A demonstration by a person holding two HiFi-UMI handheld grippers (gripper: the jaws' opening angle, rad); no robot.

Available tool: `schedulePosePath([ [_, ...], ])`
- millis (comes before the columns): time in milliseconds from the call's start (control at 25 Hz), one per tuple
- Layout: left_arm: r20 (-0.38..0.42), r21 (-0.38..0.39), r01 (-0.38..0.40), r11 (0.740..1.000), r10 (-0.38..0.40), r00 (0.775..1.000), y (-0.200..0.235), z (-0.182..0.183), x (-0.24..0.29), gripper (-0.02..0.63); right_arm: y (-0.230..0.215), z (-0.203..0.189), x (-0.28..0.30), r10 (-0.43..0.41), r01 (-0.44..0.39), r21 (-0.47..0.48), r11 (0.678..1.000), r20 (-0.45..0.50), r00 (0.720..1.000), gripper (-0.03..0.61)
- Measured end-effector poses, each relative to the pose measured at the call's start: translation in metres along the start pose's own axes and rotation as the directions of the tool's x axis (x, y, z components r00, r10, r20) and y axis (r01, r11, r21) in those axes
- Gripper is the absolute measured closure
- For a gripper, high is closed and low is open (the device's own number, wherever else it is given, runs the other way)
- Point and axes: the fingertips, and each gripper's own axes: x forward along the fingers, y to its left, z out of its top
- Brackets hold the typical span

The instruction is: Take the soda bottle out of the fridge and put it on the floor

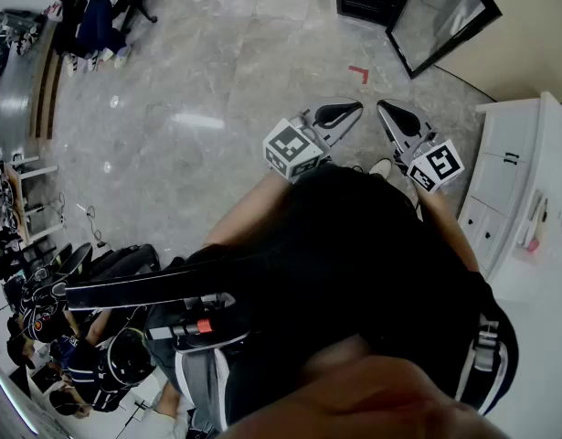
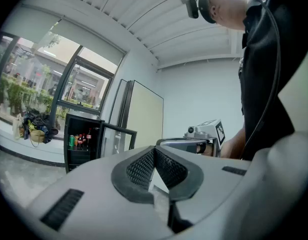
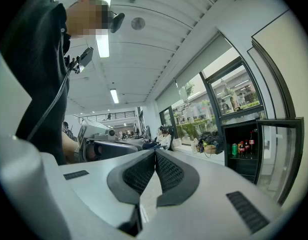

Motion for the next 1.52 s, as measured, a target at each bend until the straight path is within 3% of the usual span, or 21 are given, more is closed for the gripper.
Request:
schedulePosePath([
  [560,-0.003,0.008,0.004,1.0,-0.004,1.0,0.017,-0.002,-0.033,0.612,0.016,-0.006,0.029,-0.02,0.02,0.008,1.0,-0.002,1.0,0.565],
  [1120,0.047,0.043,0.044,0.998,-0.046,0.998,0.074,0.018,-0.086,0.612,0.026,0.008,0.1,-0.103,0.105,-0.033,0.994,0.053,0.993,0.565],
  [1520,0.051,0.039,0.055,0.998,-0.056,0.997,0.115,0.033,-0.065,0.612,-0.005,0.016,0.119,-0.11,0.113,-0.049,0.992,0.062,0.992,0.565],
])
